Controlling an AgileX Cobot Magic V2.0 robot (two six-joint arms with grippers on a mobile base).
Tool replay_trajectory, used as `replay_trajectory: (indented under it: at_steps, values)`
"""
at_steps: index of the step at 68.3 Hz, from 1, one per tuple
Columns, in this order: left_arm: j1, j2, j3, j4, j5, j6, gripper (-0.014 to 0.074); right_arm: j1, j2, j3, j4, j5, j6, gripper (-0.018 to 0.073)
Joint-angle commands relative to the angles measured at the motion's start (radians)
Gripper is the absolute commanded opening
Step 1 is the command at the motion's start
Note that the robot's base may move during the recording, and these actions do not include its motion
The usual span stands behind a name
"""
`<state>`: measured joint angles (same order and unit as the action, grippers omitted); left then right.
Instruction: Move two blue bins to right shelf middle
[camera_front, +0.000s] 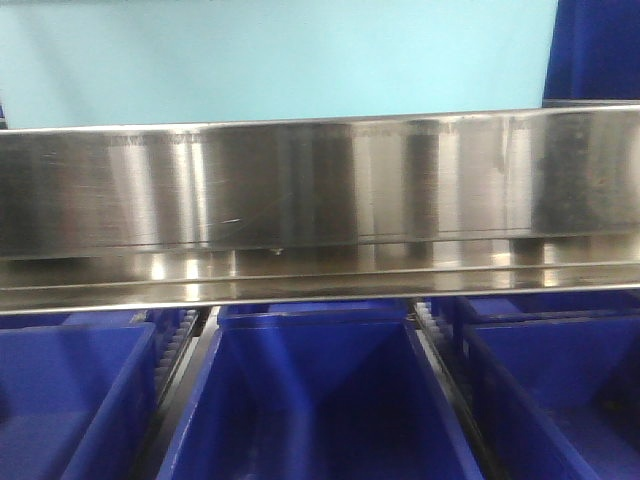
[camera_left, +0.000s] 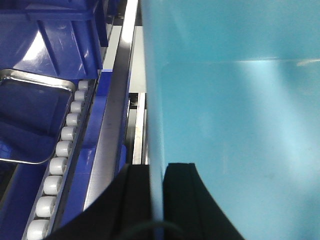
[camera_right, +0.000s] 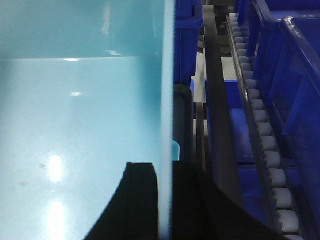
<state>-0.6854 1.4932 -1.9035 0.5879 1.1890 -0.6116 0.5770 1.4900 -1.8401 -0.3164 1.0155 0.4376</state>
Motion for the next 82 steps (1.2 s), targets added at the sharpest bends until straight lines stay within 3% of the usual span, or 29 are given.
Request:
replay_trajectory:
  at_steps: [1,40,45,66,82]
  values:
    - [-0.008,-0.01,-0.007,0.027,-0.036,-0.001,-0.0111,0.005,-0.015,-0.012,-0.003,-0.059,-0.004,-0.0162]
    - [-0.008,-0.01,-0.007,0.027,-0.036,0.001,-0.0111,0.005,-0.013,-0.012,-0.003,-0.071,-0.004,-0.0162]
    - [-0.008,-0.006,-0.007,0.012,0.005,0.008,-0.0111,0.005,-0.013,-0.012,-0.003,-0.053,-0.004,-0.0162]
    - [-0.006,0.074,-0.005,-0.005,0.032,0.015,-0.0111,0.005,0.036,-0.012,-0.001,0.002,0.066,-0.0162]
    - [-0.005,0.105,-0.005,0.037,0.032,0.015,-0.0111,0.005,0.081,-0.01,-0.005,-0.015,0.078,-0.0162]
